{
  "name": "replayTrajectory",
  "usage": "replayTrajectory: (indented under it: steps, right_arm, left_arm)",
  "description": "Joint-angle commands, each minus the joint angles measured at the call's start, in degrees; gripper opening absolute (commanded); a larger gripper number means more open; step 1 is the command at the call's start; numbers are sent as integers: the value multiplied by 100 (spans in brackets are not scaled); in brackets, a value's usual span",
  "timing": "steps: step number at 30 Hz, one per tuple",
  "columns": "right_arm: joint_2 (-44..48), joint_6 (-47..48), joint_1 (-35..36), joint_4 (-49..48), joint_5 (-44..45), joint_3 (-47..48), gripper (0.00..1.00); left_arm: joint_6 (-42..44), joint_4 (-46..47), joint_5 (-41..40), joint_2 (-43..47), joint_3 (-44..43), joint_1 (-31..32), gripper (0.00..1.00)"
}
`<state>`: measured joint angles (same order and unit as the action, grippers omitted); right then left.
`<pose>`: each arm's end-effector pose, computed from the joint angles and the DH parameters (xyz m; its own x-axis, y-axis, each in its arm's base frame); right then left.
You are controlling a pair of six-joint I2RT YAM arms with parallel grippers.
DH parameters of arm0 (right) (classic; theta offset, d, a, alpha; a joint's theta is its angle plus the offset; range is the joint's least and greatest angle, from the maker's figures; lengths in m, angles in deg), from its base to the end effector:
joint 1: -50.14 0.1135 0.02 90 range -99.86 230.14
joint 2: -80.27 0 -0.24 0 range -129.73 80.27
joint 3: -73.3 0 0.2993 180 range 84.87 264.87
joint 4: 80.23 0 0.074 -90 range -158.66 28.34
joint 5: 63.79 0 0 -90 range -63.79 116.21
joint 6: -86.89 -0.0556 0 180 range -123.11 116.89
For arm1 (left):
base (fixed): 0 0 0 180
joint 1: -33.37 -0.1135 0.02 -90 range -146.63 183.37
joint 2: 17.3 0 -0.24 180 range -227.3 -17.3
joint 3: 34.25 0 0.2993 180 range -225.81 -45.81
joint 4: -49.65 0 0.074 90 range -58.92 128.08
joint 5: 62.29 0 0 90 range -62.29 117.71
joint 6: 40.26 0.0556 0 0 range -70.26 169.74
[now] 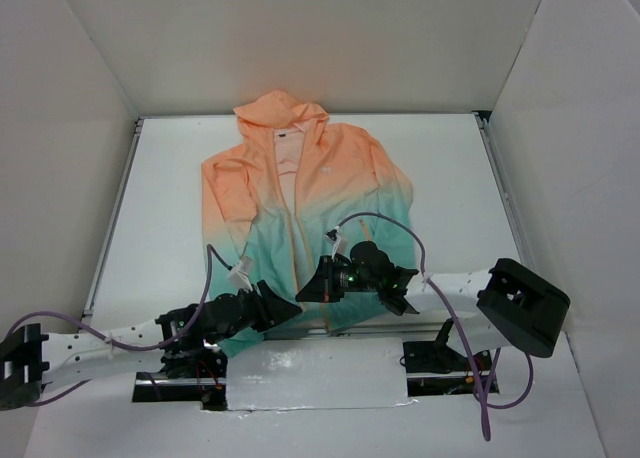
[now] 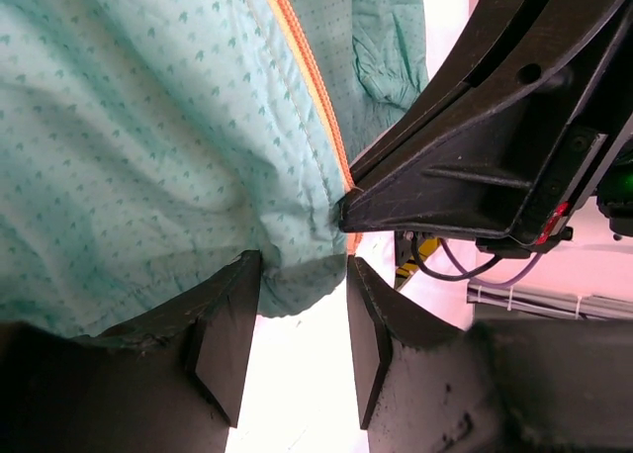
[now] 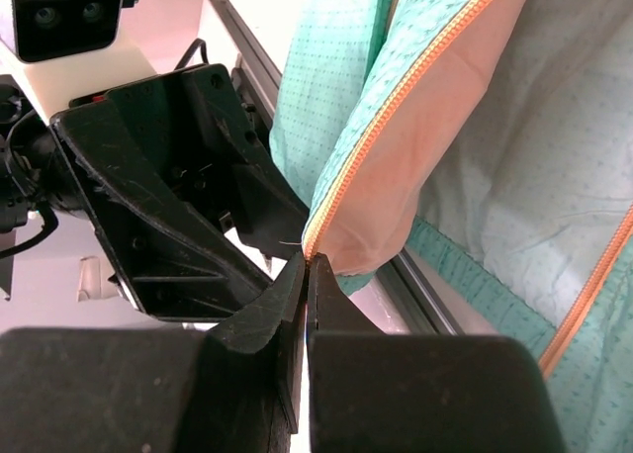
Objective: Zip up the jacket
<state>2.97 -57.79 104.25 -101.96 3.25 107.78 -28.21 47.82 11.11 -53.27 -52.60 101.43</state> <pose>0.1604 0.2587 0.0991 -0.9047 0.0313 -0.4249 -0.3825 0.3795 0.8424 0.1011 -0.2084 0.1215 -0.7969 -0.5301 -0.2899 0.0429 0.4290 -0.9023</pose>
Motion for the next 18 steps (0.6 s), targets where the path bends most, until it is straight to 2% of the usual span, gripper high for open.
replayTrajectory:
  steps: [1,10,12,18]
  right_arm:
    - [-22,-61,65,-282,-77,160,0]
    - [-84,-131,118,-388,-139,134,0]
    - [-119,-140,118,-414,-121,125,0]
    - [-180,-184,135,-476,-112,90,0]
  left_arm:
    - [149,380,-168,72,2,-3,52]
    - [263,784,-186,-42,116,-11,42]
    - [324,898,-168,-42,134,-11,32]
    - [325,942,-186,-7,186,-11,17]
